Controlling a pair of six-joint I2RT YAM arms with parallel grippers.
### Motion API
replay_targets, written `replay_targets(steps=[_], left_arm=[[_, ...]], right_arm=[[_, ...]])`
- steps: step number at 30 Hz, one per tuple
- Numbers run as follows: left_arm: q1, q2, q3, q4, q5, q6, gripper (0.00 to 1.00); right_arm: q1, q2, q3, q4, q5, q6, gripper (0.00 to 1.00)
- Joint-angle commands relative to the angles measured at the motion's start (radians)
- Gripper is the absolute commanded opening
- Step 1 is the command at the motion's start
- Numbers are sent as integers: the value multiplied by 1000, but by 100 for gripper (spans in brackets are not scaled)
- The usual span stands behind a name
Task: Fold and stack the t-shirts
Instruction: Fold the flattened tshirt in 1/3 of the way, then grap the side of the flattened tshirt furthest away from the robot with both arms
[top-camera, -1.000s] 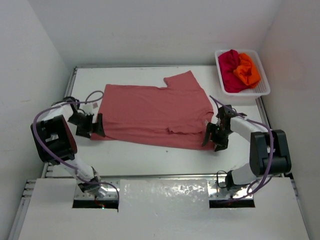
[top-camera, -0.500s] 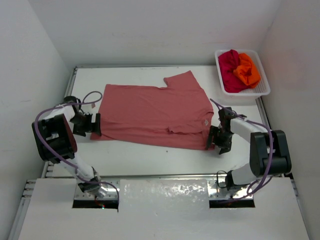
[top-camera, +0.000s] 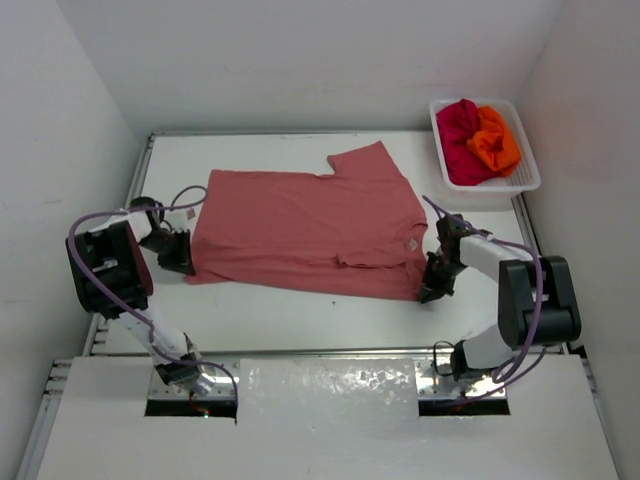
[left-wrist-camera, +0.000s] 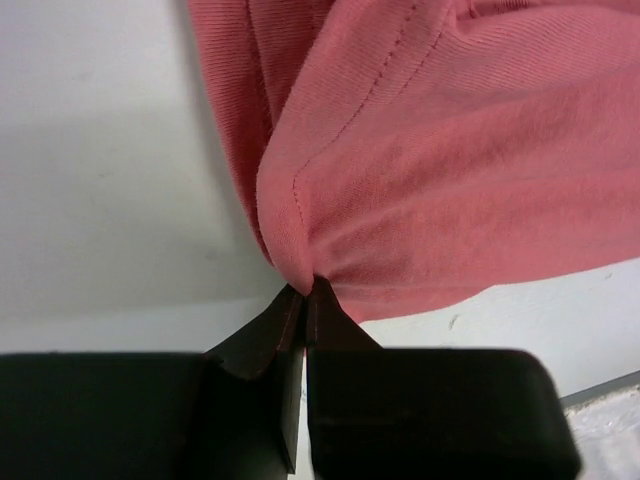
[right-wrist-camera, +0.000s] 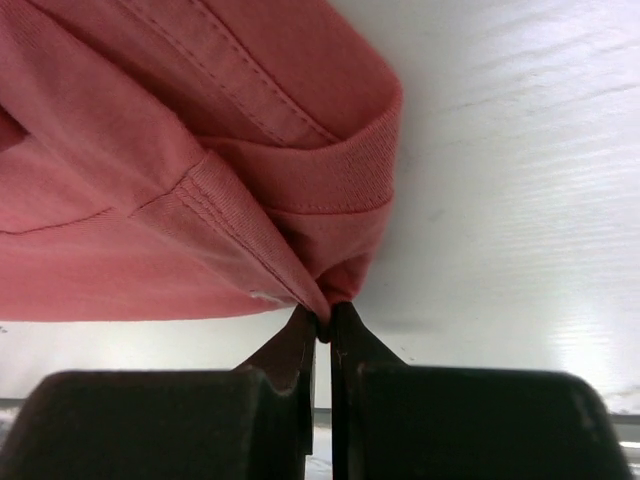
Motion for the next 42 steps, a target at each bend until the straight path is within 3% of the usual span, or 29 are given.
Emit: replay_targets(steps=[1,6,13,15,17,18,19,21,23,25,26,28,29,32,34,36,39,42], left_arm=[[3,-39,-25,-108,-18,96,0],[4,-125,-2,-294,-139,223,0],[0,-226,-120,-394,-188,285,0],[0,-237,-131,-412,-188,288,5],[0,-243,-138,-446,-197,313,53],[1,-245,-134,-455,-208,323,83],[6,-246,-94,-471,-239,351,99],[15,-240,-2,-462,-274,362,100],[34,-192,244,-411,-253,328,100],[37,-139,427,-333,-133,229,100],[37,-81,580,-295,-86,186,100],[35,-21,686,-175,6,7,98],[34,46,764,-153,32,-43,96],[29,175,840,-123,89,-156,92],[21,221,839,-90,86,-196,91],[6,270,810,-26,76,-218,91],[-14,335,785,41,69,-265,93],[-38,396,790,69,31,-292,94]], right_arm=[[-10,-35,-7,-53,73,-17,0],[-10,-149,-39,-243,107,-22,0],[-13,-282,-71,-412,122,-3,0],[-15,-289,-65,-441,132,-14,40],[-16,-268,-9,-472,150,-43,66],[-15,-259,25,-478,171,-60,69],[-15,-248,76,-483,187,-105,74],[-15,-204,284,-483,248,-150,75],[3,-144,541,-416,229,-221,75],[36,17,712,-366,134,-273,73],[72,87,894,-356,86,-282,73],[106,327,1098,-368,32,-296,70],[126,408,1315,-386,38,-289,70],[128,707,1646,-321,27,-234,71],[123,821,1659,-206,20,-169,69],[120,862,1519,70,3,-90,67],[120,953,1532,180,21,-19,66],[126,1135,1742,148,90,20,66]])
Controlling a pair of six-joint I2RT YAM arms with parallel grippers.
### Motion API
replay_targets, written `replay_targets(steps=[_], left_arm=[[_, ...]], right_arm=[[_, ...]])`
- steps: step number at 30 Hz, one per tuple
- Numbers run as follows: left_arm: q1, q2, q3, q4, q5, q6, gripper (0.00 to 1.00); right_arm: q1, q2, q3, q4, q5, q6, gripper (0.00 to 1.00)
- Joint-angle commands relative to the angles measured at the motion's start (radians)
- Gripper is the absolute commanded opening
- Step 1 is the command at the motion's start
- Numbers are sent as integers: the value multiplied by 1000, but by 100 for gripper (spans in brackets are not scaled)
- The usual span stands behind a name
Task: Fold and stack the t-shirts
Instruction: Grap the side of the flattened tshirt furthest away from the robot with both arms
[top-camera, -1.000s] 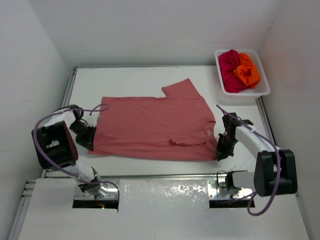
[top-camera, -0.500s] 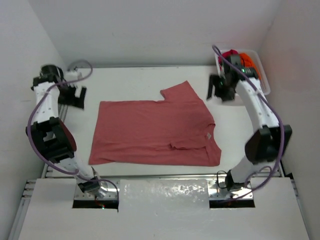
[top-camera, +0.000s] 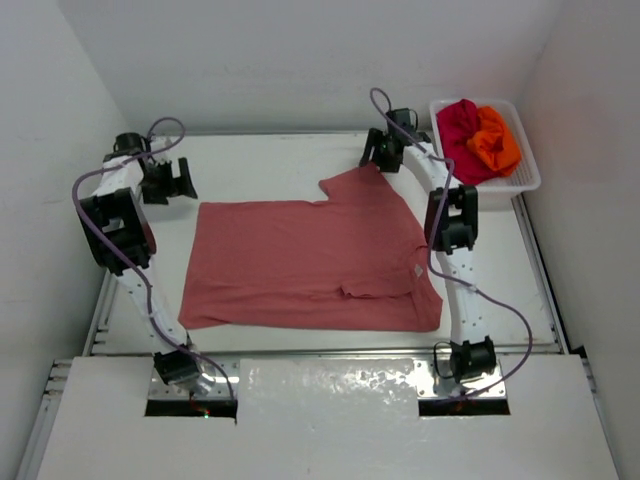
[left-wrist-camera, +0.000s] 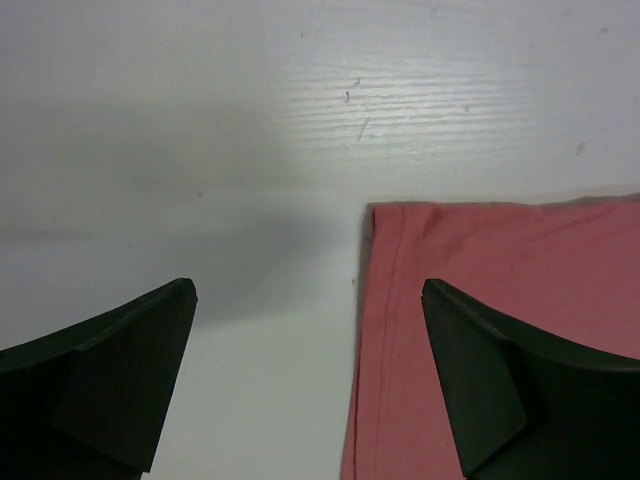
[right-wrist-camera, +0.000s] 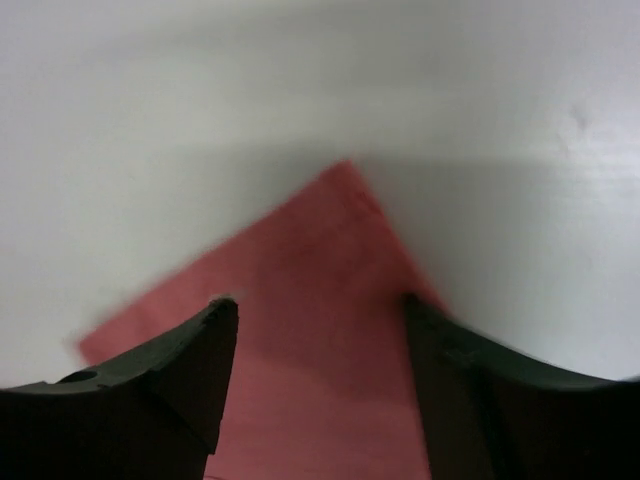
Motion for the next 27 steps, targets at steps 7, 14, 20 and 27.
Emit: replay_targets(steps=[7,14,20,27], left_arm=[[-47,18,-79,128,-40,-86,95],[-47,-5,-180,174,-25,-99,95],[-71,-11,-191,168,14,-77,95],[-105,13,-239,211,38,-84,78]], right_arm=[[10,27,110,229,226,-39,64],[49,48,86,185,231,-82,64],[68,105,68,45,192,-8,60],[69,124,46,46,143,5,28]])
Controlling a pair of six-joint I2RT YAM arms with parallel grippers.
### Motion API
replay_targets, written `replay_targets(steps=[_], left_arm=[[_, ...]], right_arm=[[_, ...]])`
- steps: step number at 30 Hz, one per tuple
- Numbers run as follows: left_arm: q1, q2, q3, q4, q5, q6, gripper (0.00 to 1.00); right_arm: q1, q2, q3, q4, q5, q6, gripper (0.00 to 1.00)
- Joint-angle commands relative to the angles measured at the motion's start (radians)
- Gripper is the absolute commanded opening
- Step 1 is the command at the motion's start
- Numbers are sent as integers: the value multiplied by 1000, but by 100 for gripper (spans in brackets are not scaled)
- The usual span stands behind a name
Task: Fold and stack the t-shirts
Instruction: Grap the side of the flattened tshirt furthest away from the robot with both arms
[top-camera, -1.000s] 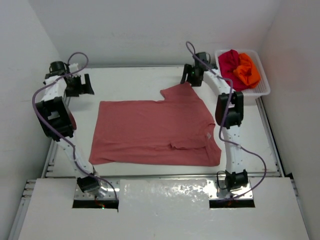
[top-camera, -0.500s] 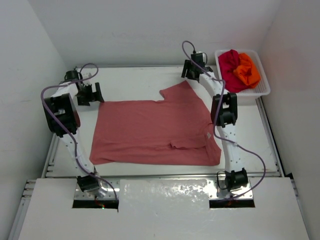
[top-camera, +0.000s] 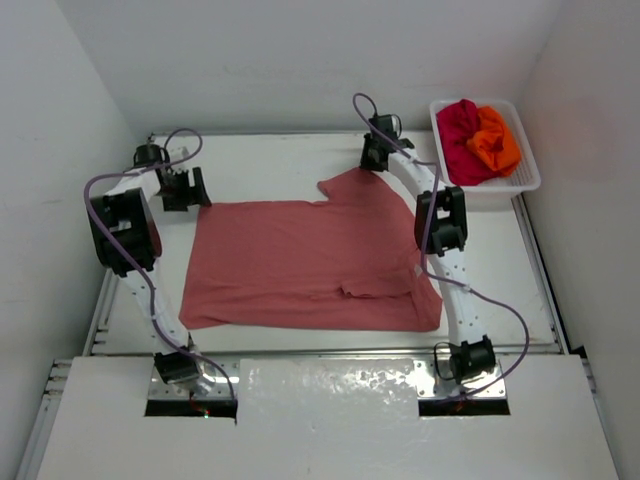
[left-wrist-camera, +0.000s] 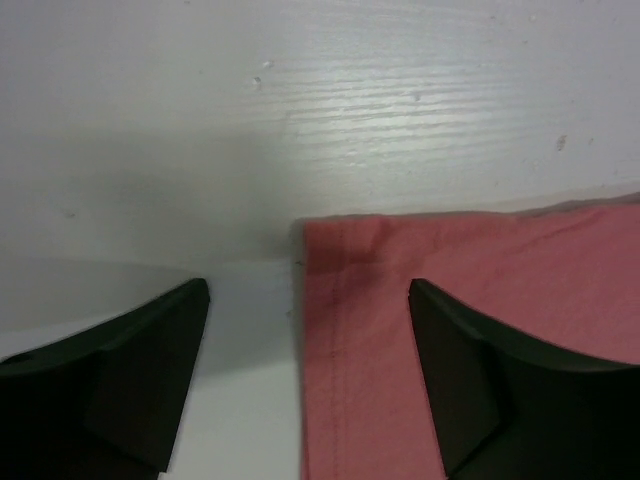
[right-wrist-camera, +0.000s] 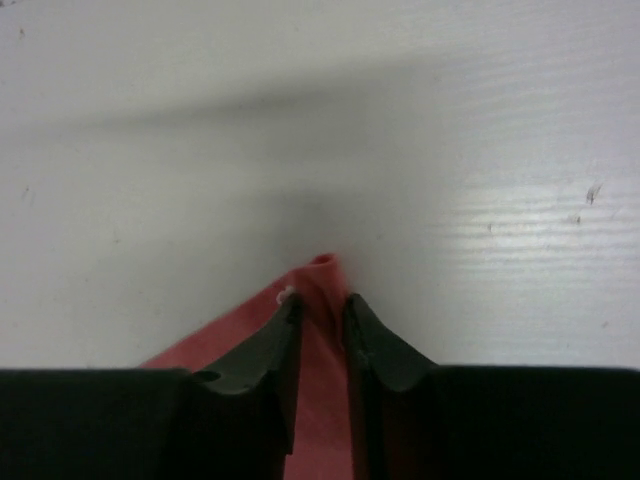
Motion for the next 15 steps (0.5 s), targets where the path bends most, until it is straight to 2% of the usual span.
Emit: replay_targets(steps=[1,3,4,5,7,8,10,15], left_arm=[[-31,25,-18,-11,53,-7,66],[-33,23,-10,-11,67,-2,55],[-31,22,-7,-11,70,4,47],[-31,20,-4,-9,70,6,41],[-31,20,3,-8,91,9,21],[-31,22,6,-6,114,12,21],[-33,17,0,-3,182,9,2],[-21,-56,-65,75,236,13,0]], right_arm=[[0,35,-32,-74,-58,40,19],[-1,21,-51,-46,-55,51,9],[-1,2,-58,-39,-48,52,1],[-6,-11,-67,-30,-42,52,0],[-12,-61,-110,1,-28,51,0],[-23,-78,-145,26,-28,51,0],[-35,-109,-170,41,-37,49,0],[-52,-221,-245,79,-100,-9,0]])
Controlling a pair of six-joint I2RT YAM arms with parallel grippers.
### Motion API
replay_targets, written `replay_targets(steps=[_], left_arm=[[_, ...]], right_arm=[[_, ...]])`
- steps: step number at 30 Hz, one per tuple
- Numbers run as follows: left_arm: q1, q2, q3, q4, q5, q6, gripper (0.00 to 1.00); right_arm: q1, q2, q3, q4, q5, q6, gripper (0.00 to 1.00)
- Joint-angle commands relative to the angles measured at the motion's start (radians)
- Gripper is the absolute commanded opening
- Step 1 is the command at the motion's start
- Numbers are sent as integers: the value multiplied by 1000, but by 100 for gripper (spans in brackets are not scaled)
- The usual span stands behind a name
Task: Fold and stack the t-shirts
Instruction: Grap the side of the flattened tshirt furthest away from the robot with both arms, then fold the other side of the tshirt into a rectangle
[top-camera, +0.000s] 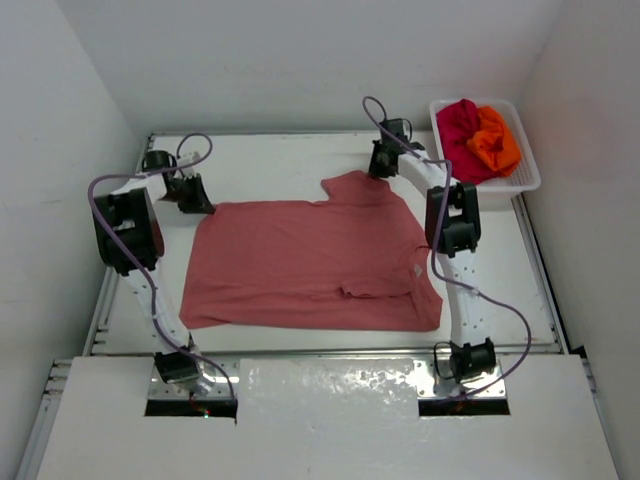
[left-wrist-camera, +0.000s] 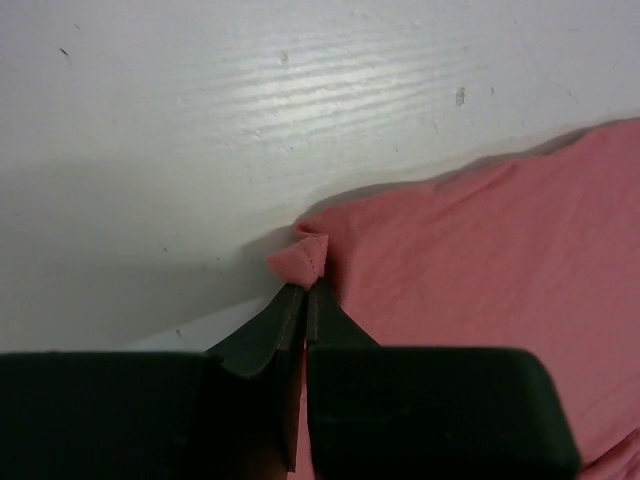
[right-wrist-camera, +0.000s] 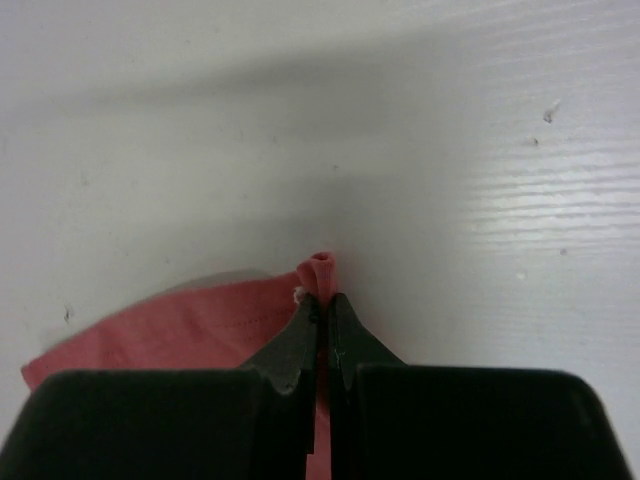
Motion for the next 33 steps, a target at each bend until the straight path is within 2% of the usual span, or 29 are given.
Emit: replay_targets(steps=[1,4,5,7,10,12,13,17,21,28,33], left_arm=[[10,-105,-40,90,82,6,0],[21,-202,-24,122,97,67,0],[21,-223,-15,107,100,109,0],[21,-277,2,-5,120,257,0],[21,-335,-12,-241,114,498,0],[24,-366,-87,-377,71,639,0],[24,-400,-124,-411,54,675,0],[25,-487,-321,-456,-30,792,0],[28,-509,-356,-436,-72,815,0],[35,-489,-256,-442,-73,847,0],[31,-493,-253,-419,-61,856,0]], right_arm=[[-18,-123,-77,33,-64,-46,0],[-27,-255,-166,40,-129,-77,0],[-30,-304,-269,54,-138,-86,0],[-34,-477,-406,75,-158,-109,0],[-34,-715,-778,93,-181,-131,0],[-34,-870,-917,88,-187,-125,0],[-34,-913,-1045,86,-192,-110,0],[-37,-1068,-1241,48,-198,-83,0],[-43,-1134,-1272,8,-178,-92,0],[-118,-1156,-1232,-96,-195,-145,0],[-116,-1193,-1243,-144,-228,-155,0]])
